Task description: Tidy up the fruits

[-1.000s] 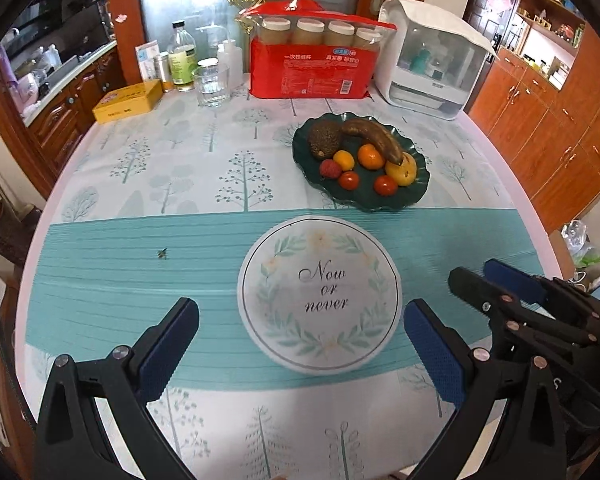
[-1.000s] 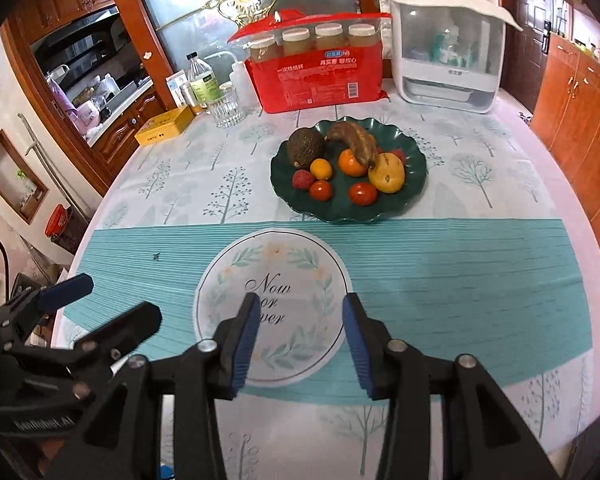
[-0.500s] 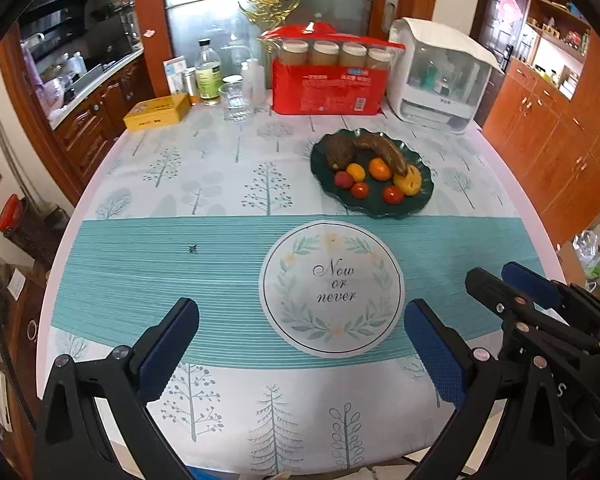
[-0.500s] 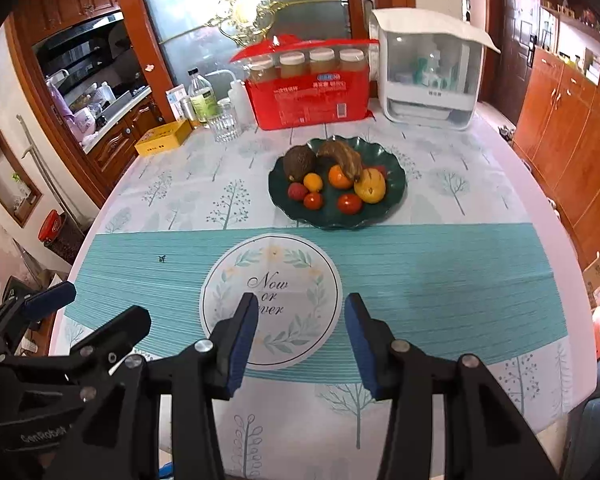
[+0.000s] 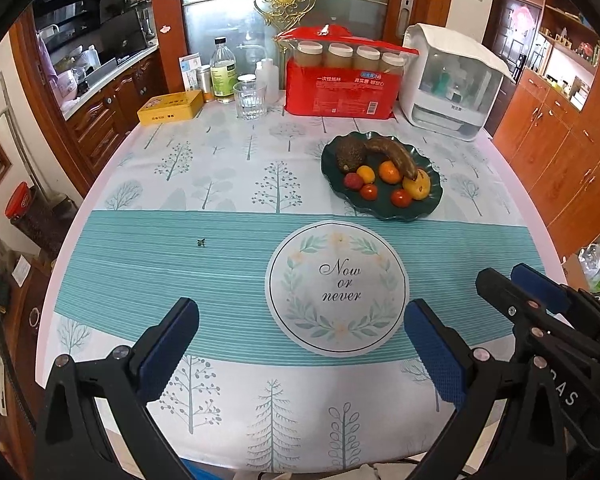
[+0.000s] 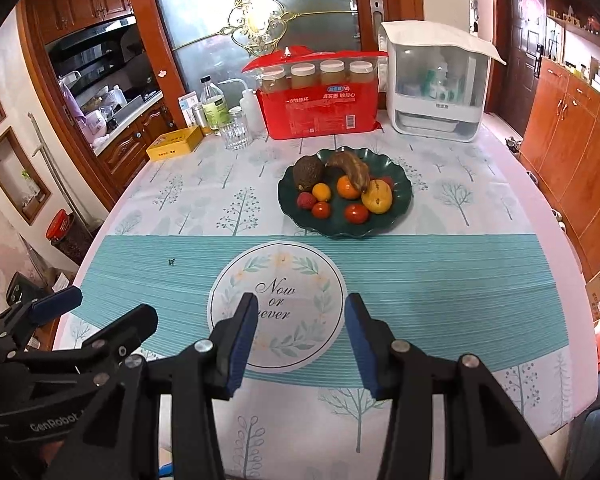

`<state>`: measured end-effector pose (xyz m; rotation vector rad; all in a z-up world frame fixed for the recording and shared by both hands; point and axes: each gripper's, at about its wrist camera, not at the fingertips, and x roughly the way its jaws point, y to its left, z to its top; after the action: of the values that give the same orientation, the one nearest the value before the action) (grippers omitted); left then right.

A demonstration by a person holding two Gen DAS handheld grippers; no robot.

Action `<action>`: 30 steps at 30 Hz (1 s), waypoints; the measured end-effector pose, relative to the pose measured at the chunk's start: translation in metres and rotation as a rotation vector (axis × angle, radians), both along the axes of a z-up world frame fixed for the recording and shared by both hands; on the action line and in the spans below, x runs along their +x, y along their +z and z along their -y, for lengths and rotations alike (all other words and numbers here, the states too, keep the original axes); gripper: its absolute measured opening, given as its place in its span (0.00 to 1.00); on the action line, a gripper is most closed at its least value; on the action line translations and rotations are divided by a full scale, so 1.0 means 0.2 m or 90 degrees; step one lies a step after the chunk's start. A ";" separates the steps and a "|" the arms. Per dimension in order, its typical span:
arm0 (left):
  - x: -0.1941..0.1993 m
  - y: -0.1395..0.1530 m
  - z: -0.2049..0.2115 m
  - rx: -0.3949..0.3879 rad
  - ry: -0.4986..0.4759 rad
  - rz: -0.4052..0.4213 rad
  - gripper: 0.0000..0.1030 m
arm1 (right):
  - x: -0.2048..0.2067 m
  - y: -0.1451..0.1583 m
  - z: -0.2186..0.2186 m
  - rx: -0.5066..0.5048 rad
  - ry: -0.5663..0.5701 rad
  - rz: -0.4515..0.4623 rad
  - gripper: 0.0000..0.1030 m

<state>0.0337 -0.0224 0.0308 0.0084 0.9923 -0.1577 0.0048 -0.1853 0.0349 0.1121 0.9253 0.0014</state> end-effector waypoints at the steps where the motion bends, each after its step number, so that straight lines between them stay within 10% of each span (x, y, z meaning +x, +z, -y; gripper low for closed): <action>1: 0.00 0.00 0.00 0.002 0.001 0.002 0.99 | 0.00 0.00 0.00 0.001 0.000 -0.001 0.44; 30: 0.02 -0.05 0.03 0.002 0.024 -0.021 0.99 | -0.01 -0.03 0.02 -0.005 0.008 -0.008 0.44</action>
<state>0.0369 -0.0290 0.0217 -0.0104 1.0253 -0.1217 0.0021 -0.1902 0.0287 0.0996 0.9382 0.0091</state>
